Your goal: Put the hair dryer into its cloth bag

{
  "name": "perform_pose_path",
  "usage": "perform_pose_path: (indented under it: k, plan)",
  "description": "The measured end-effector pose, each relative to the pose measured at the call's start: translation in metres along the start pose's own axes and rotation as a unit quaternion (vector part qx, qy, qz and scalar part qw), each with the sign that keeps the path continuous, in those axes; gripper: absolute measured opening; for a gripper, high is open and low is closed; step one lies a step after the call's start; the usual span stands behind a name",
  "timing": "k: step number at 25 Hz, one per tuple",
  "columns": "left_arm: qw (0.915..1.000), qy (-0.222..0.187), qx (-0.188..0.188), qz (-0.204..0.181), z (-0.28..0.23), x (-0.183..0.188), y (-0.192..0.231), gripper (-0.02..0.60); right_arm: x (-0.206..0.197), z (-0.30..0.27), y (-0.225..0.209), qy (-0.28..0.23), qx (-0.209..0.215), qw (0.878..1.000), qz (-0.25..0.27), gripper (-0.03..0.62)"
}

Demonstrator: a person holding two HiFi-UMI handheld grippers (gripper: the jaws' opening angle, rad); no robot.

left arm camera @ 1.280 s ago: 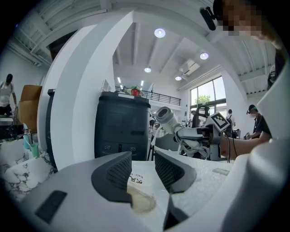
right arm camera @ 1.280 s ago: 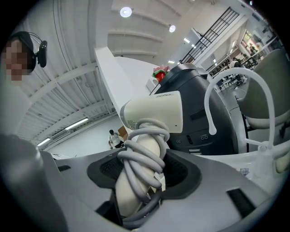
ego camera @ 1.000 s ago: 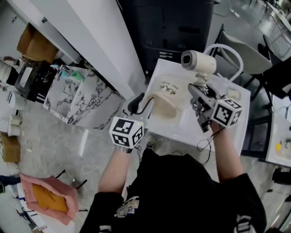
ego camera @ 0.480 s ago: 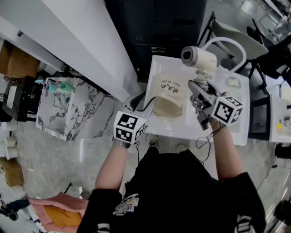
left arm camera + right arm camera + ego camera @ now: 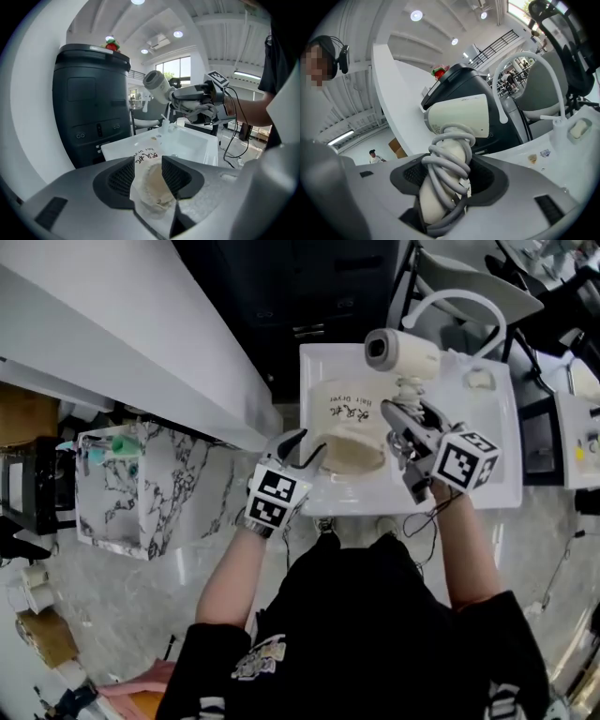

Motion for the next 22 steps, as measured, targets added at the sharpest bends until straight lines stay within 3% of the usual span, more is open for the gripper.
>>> perform_pose_path:
  k: [9,22]
  plan:
    - [0.9973,0.04,-0.054,-0.029,-0.033,-0.023,0.004,0.17,-0.039,0.011,-0.009,0.014,-0.072,0.997,-0.039,0.238]
    - [0.9925,0.081,-0.085,-0.037,-0.072,-0.04,0.006,0.165,-0.085,0.035,-0.01,0.043,-0.105,0.991,-0.07,0.238]
Point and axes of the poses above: the fingertips, and each gripper's own axes: z backward along the fingers, y to its left, x out of its top, the point moved 5 cm from there along z, backward along the fingers
